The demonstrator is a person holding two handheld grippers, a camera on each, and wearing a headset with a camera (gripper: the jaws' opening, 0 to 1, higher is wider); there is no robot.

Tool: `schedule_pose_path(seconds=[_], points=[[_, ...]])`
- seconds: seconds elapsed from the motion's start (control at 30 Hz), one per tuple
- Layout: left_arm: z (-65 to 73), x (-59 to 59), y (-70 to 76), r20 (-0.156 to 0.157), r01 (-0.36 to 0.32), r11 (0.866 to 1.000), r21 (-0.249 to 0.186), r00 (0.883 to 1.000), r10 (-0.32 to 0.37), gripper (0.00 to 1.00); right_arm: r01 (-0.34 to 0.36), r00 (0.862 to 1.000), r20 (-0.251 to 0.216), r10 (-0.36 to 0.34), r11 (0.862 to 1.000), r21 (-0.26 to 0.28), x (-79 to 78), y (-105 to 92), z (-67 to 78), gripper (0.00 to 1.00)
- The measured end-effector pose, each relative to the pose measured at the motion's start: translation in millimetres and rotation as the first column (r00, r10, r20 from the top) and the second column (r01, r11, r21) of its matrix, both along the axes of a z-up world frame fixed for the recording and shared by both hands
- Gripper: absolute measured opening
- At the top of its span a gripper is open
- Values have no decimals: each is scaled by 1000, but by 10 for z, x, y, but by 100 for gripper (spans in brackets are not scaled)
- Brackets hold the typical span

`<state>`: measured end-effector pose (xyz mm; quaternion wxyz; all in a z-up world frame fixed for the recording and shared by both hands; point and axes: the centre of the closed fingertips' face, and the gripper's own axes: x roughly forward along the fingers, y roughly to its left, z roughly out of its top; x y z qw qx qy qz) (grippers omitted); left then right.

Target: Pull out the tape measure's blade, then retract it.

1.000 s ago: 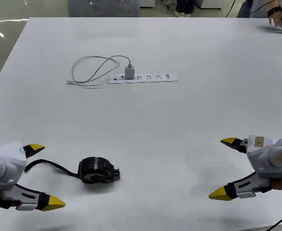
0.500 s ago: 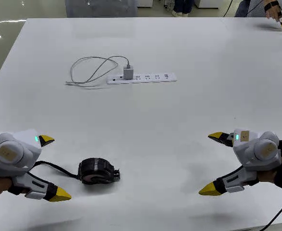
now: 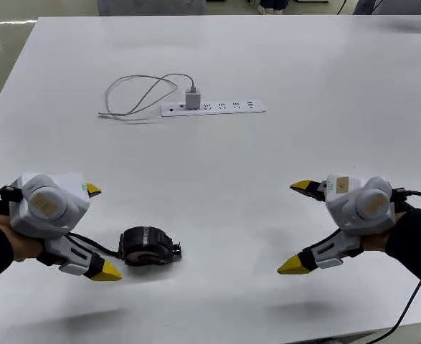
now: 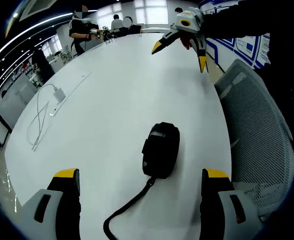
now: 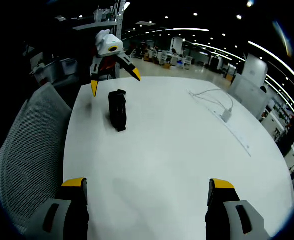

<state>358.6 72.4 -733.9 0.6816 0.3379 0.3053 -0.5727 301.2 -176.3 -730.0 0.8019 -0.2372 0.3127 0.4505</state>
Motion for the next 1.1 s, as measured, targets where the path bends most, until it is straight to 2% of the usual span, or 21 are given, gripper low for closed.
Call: schedule_pose_path(seconds=[0.07, 0.17, 0.23, 0.43, 0.57, 0.6, 0.63, 0.73, 0.9, 1.0, 1.1], points=[[-15, 1, -33, 3, 10, 1000, 9, 1000, -10, 99, -8, 1000, 2, 8, 1000, 2, 26, 60, -4, 99], [-63, -32, -59, -8, 27, 999, 31, 1000, -27, 99, -19, 1000, 3, 19, 1000, 5, 45, 153, -5, 99], [-94, -31, -66, -1, 41, 998, 46, 999, -41, 99, -27, 1000, 4, 27, 1000, 6, 53, 207, -6, 99], [-116, -25, -116, -28, 48, 997, 61, 999, -46, 99, -43, 999, -5, 44, 999, 9, 80, 310, -46, 99], [-150, -5, -142, -26, 66, 994, 84, 998, -64, 94, -52, 999, -4, 52, 999, 14, 129, 377, -45, 99], [-158, 0, -143, -36, 66, 994, 92, 997, -63, 92, -56, 998, -3, 56, 998, 14, 146, 404, -47, 99], [-163, -26, -136, -63, 61, 993, 101, 997, -55, 89, -60, 998, -3, 60, 998, 14, 156, 422, -49, 99], [-118, 0, -199, -50, 67, 994, 89, 997, -63, 86, -68, 998, -2, 68, 998, 18, 211, 492, -46, 99], [-92, -16, -257, -63, 78, 994, 74, 995, -74, 79, -87, 996, -5, 87, 996, 23, 248, 605, -52, 99], [-119, -58, -285, -66, 102, 991, 90, 993, -96, 70, -104, 995, -5, 105, 994, 25, 266, 688, -59, 99], [-146, -80, -323, -62, 107, 990, 96, 993, -101, 67, -106, 994, -9, 107, 994, 38, 297, 764, -55, 99]])
